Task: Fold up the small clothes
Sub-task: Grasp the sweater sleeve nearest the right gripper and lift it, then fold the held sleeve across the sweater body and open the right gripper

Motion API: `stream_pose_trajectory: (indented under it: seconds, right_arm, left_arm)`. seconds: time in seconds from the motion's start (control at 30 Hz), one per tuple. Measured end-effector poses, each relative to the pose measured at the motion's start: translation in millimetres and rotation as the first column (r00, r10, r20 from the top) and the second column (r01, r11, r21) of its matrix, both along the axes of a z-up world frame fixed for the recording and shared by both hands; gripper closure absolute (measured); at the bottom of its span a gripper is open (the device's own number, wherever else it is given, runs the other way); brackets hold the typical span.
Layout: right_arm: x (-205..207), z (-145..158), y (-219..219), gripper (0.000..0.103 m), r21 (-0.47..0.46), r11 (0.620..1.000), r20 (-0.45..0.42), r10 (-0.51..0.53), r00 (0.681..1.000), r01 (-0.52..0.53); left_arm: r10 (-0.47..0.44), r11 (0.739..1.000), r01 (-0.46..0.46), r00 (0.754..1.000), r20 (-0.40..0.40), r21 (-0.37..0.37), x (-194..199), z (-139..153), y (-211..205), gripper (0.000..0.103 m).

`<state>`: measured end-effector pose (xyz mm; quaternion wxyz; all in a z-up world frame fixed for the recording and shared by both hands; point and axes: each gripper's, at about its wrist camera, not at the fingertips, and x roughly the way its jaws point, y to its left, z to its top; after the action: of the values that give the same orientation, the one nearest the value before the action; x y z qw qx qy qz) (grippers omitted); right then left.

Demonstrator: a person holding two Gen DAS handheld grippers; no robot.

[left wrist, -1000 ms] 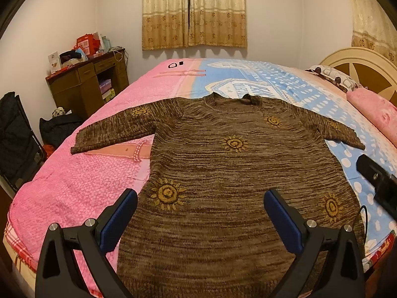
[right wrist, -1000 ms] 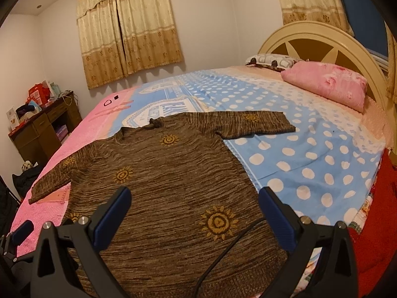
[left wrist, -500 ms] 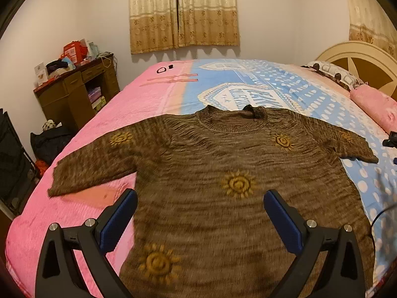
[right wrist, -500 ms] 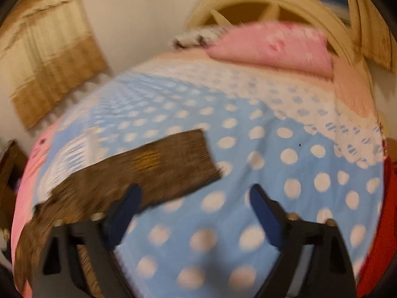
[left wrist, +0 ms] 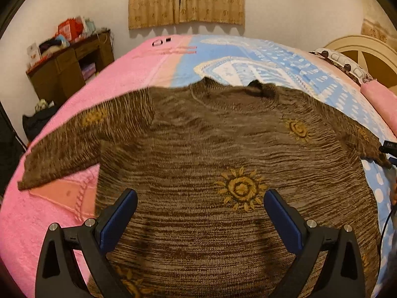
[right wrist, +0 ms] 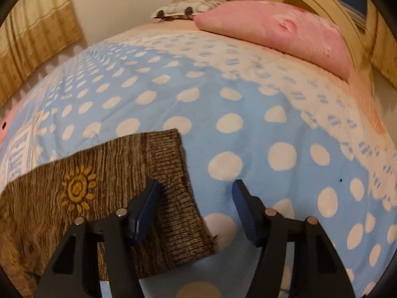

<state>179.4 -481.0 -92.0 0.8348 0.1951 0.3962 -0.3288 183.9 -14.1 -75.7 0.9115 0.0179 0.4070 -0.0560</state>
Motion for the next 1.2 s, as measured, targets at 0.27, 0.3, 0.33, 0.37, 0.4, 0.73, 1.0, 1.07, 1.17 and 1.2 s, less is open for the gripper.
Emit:
stream_pose_trajectory:
  seconds: [0.27,0.3,0.33,0.37,0.4,0.73,1.0,1.07,1.17,1.2]
  right_arm:
    - [23,12,16,0.094,0.016,0.991,-0.009,0.135,0.991,-0.134]
    - [23,17,18,0.094,0.027,0.990,0.007,0.138,0.990,-0.138]
    - [23,26,24,0.094,0.032,0.989,0.027,0.146,0.989,-0.147]
    - [24,39,35,0.094,0.023,0.984,0.053,0.173,0.983,-0.175]
    - [26,52,53,0.094,0.003,0.975,0.077,0.219,0.973,-0.220]
    - [70,99,262,0.094,-0.025,0.782,0.207,0.613,0.762,-0.622]
    - [107,31,379,0.096,0.062,0.658,0.156,0.736,0.659,-0.750]
    - [115,18,394,0.095,0.061,0.635,0.134,0.759,0.637,-0.770]
    - [113,13,393,0.091,0.082,0.609,0.142,0.776,0.614,-0.789]
    - [106,19,382,0.080,0.087,0.611,0.173,0.768,0.616,-0.787]
  left_arm:
    - [0.019,1.000,-0.019,1.000,0.014,-0.004,-6,5,14,0.001]
    - [0.023,1.000,-0.023,0.999,0.028,0.000,-7,8,17,0.001]
    - [0.029,1.000,-0.029,0.999,0.041,0.004,-8,11,21,0.001]
    - [0.035,0.999,-0.035,0.998,0.049,0.004,-9,13,24,0.001]
    - [0.044,0.999,-0.044,0.997,0.055,0.000,-9,15,29,0.001]
    - [0.131,0.989,-0.126,0.990,0.057,-0.080,-8,21,77,0.001]
    - [0.175,0.983,-0.171,0.983,0.062,-0.061,-7,13,108,0.001]
    - [0.179,0.983,-0.176,0.982,0.063,-0.058,-6,10,112,0.001]
    - [0.170,0.985,-0.168,0.983,0.066,-0.043,-5,7,111,0.001]
    - [0.163,0.986,-0.161,0.984,0.071,-0.034,-5,6,110,0.001]
